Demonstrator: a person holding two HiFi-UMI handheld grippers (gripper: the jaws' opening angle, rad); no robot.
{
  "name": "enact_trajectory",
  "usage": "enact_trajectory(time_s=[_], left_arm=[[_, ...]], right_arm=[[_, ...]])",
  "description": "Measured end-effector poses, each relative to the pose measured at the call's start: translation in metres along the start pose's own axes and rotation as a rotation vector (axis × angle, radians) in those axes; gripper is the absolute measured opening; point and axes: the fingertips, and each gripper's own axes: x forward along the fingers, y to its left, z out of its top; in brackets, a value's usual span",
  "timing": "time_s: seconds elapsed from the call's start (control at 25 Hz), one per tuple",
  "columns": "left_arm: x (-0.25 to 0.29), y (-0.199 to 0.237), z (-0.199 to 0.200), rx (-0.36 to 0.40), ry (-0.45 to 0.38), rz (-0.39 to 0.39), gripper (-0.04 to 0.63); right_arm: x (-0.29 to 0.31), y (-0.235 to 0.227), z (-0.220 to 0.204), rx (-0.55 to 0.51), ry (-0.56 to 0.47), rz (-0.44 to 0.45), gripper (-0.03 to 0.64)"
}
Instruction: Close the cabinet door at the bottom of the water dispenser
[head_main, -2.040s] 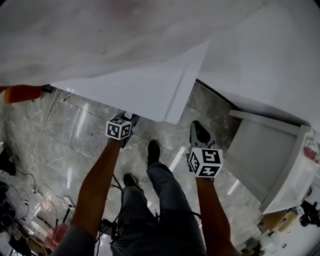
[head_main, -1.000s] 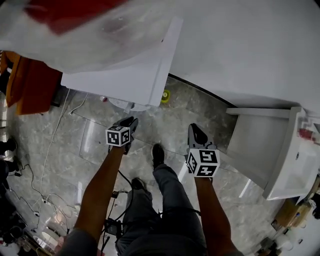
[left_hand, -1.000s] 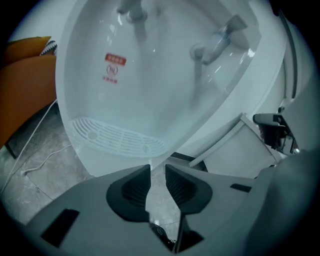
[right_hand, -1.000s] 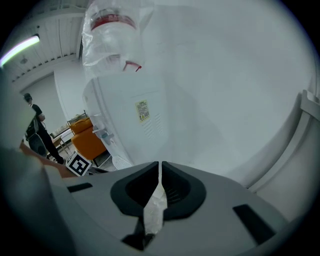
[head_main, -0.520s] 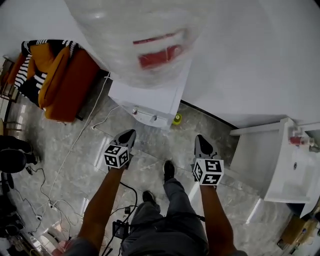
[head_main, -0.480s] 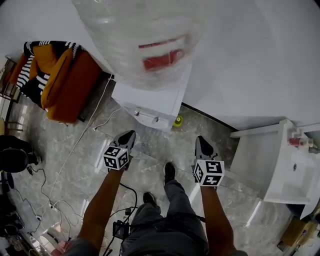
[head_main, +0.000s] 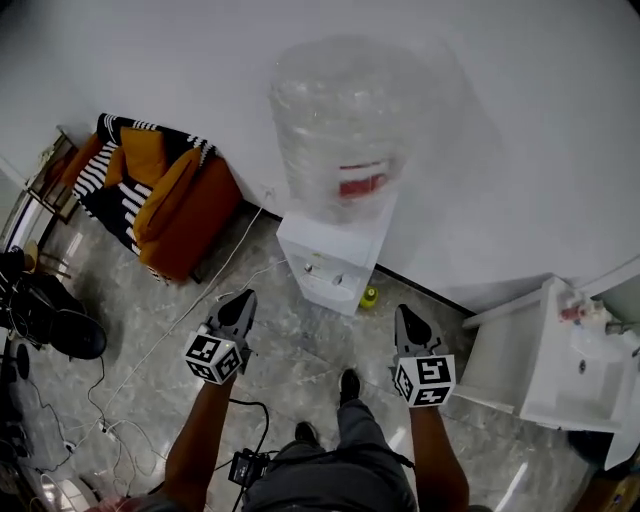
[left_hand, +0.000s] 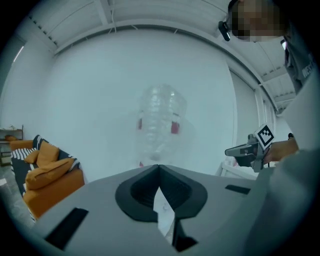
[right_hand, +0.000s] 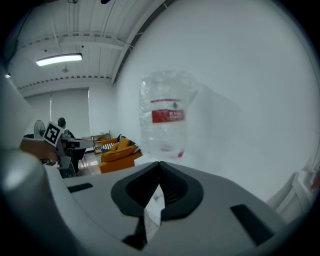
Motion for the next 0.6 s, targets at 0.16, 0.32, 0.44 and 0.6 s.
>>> enact_trajectory(time_s=[0.16, 0.32, 0.44, 0.6], left_arm=[[-0.046, -0.018, 0.049, 0.041, -0.077, 0.018, 0.015], [-0.087, -0.040, 0.088, 0.126, -0.129, 0.012, 0.015], [-0.117, -0.051, 0.114, 0.176, -0.174, 0.019, 0.015], [-0.152, -0.059, 0.139, 0.207, -0.228, 0.028, 0.015]], right_arm=[[-0.032, 0.028, 0.050, -0.045, -0.081, 0.047, 0.026], [-0.059, 0.060, 0.088, -0.101, -0.129, 0.099, 0.026], [-0.080, 0.084, 0.110, -0.138, -0.159, 0.128, 0.026], [-0.107, 0.109, 0.135, -0.159, -0.214, 0.149, 0.026]])
